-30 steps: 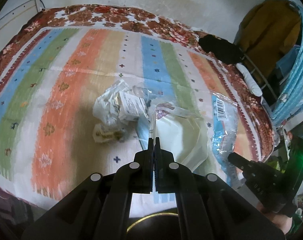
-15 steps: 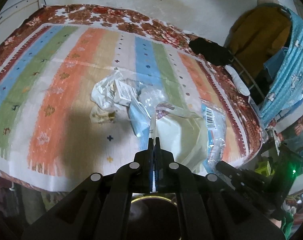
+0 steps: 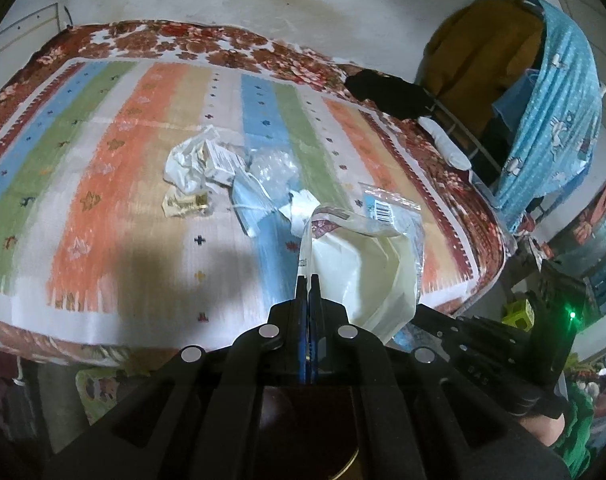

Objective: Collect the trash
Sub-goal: 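Carry the wrapper with the right gripper over the black bin, then open the right gripper to drop the wrapper into the bin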

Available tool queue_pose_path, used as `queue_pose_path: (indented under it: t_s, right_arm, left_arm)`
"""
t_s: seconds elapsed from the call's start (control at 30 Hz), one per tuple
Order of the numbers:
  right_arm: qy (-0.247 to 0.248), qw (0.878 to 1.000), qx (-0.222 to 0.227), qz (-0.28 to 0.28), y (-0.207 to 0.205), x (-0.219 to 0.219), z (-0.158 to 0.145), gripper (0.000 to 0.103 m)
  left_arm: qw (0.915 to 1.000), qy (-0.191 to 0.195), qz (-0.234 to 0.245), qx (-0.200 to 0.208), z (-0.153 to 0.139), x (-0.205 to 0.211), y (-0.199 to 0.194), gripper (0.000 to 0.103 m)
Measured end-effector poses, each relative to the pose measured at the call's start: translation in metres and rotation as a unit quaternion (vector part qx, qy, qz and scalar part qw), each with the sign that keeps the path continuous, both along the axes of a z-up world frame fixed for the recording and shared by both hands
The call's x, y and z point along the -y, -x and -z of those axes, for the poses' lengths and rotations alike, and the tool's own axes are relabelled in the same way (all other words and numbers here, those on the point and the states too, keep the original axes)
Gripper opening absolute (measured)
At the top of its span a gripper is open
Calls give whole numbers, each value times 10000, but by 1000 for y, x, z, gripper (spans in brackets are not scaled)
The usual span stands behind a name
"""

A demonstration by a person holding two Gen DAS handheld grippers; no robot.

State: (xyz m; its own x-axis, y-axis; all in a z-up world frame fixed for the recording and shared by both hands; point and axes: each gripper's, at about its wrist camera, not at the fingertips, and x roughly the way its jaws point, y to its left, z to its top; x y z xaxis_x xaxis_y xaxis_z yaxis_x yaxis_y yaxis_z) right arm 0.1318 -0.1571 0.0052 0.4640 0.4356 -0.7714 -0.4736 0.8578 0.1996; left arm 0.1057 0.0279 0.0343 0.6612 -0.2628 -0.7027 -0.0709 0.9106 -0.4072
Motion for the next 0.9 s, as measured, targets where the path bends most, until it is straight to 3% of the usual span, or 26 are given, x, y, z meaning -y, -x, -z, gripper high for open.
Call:
queue_pose_path:
  t_s: [0.27,0.5,0.9]
  right_arm:
    - [171,9998,43,-72,39,0,13,1]
    - [339,9989,-261,-188,64,-1,36,1]
    - [422,9916,-1197,-251,97,-2,84,2]
  left_arm:
    - [9999,122,44,-23,14,9,27,0]
    - [9999,65,47,108,18,14,48,0]
    - [9974,-105,20,-711,66,30,64,0]
